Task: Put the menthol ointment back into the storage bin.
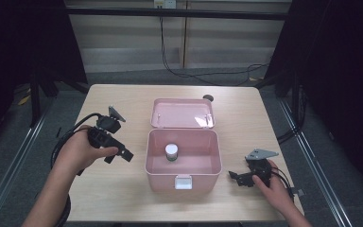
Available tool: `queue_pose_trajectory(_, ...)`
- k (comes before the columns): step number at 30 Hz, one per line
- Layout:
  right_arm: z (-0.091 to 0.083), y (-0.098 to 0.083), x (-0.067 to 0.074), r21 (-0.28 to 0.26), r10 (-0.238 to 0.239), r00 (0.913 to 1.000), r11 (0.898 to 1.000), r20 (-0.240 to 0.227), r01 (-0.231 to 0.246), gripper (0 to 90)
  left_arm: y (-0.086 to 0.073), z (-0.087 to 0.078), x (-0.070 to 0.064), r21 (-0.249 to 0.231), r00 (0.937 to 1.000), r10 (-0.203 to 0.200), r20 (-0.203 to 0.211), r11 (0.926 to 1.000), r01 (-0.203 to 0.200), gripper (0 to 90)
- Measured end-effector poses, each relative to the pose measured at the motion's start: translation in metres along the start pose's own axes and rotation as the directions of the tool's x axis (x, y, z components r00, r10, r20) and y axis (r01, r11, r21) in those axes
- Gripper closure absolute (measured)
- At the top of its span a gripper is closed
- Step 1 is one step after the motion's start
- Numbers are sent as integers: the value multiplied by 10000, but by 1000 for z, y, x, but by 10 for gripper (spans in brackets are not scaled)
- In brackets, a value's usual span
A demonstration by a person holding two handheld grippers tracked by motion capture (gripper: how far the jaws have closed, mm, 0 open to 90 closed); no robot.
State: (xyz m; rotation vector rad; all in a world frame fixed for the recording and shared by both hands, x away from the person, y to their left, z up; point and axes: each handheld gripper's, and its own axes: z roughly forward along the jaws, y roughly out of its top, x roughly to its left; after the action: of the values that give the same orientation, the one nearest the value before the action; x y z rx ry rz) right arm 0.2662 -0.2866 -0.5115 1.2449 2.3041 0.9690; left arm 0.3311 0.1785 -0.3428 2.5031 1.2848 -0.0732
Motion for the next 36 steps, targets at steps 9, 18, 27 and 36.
queue_pose_trajectory(9,0,0,0,12,-17,10000,10000,-8,17,66,-15,27,11,-183,9999,-104,27,9998,104,217)
queue_pose_trajectory(18,0,0,0,14,-22,10000,10000,-8,22,66,-32,53,22,-426,9995,-281,155,9987,288,217)
queue_pose_trajectory(27,0,0,0,11,-20,10000,10000,-5,20,66,-46,80,31,-466,9984,-529,197,9975,537,217)
queue_pose_trajectory(36,0,0,0,11,-16,10000,10000,-6,16,66,-59,94,35,-808,9974,-680,244,9943,698,217)
